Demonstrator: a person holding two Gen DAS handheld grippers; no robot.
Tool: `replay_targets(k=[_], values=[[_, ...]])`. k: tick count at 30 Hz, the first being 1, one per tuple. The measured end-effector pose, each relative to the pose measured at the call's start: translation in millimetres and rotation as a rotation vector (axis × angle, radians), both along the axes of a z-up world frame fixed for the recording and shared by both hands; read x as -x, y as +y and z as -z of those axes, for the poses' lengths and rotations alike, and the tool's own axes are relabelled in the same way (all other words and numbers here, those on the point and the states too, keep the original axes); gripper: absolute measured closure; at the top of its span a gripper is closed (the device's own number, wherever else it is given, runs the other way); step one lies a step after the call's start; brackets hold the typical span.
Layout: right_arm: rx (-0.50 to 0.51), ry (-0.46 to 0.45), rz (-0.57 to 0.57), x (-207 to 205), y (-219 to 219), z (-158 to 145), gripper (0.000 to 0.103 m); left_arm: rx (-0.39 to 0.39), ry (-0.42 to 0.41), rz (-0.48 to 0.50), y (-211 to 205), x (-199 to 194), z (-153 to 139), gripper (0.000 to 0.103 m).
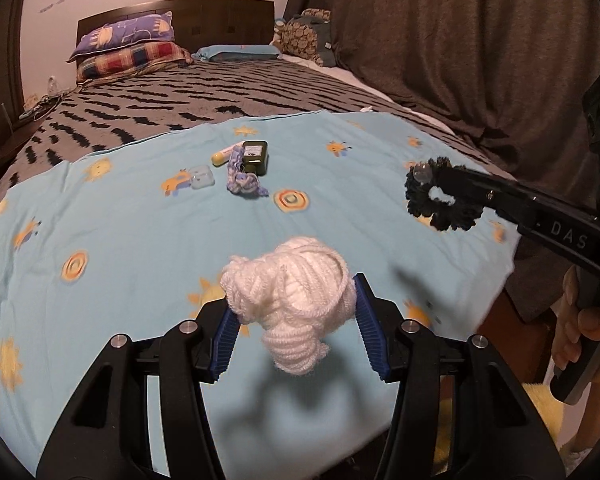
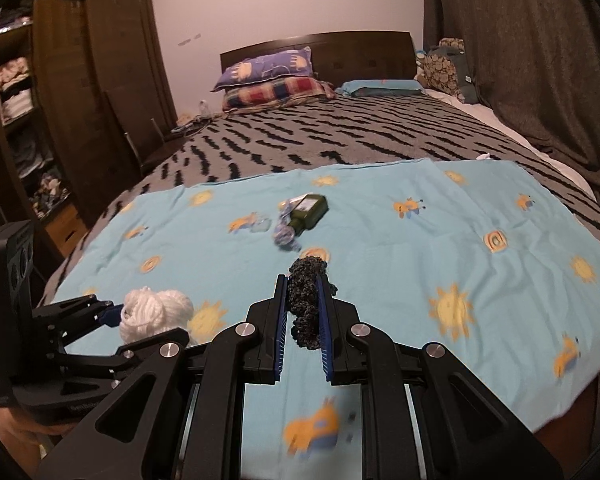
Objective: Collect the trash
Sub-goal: 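Lower both tools to the bin and release yarn and scrunchie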
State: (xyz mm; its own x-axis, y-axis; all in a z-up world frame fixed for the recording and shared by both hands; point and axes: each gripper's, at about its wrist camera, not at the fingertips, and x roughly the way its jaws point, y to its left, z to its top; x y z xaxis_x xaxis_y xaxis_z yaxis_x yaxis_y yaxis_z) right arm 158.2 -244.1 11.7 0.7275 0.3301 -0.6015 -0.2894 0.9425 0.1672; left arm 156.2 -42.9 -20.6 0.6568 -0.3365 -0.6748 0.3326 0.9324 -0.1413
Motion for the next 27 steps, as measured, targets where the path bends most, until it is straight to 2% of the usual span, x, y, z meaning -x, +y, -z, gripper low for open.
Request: replay_targets(k=[5,10,16,22,27], values=[[-0.016,0.012,-0.014,45,1,9,0.087,0.004,-0.007,0.006,5,47,3,0.052],[-0.028,0.041,-0.029,89,0,30,0.087,0.029,0.017,0.017,10,84,23,0.052],[-0.03,0.105,-0.043,130,4,65,0.087,0.03,0.074,0.038,8,130,63,0.052],[-0.067,0.225,-0.033,155,1,115,0.087,0.02,0.161,0.052,5,153,107,0.052],[-0.026,0.295,-0.009,165,2,154,0.087,0.006,0.244,0.068,2,162,151,0.052]])
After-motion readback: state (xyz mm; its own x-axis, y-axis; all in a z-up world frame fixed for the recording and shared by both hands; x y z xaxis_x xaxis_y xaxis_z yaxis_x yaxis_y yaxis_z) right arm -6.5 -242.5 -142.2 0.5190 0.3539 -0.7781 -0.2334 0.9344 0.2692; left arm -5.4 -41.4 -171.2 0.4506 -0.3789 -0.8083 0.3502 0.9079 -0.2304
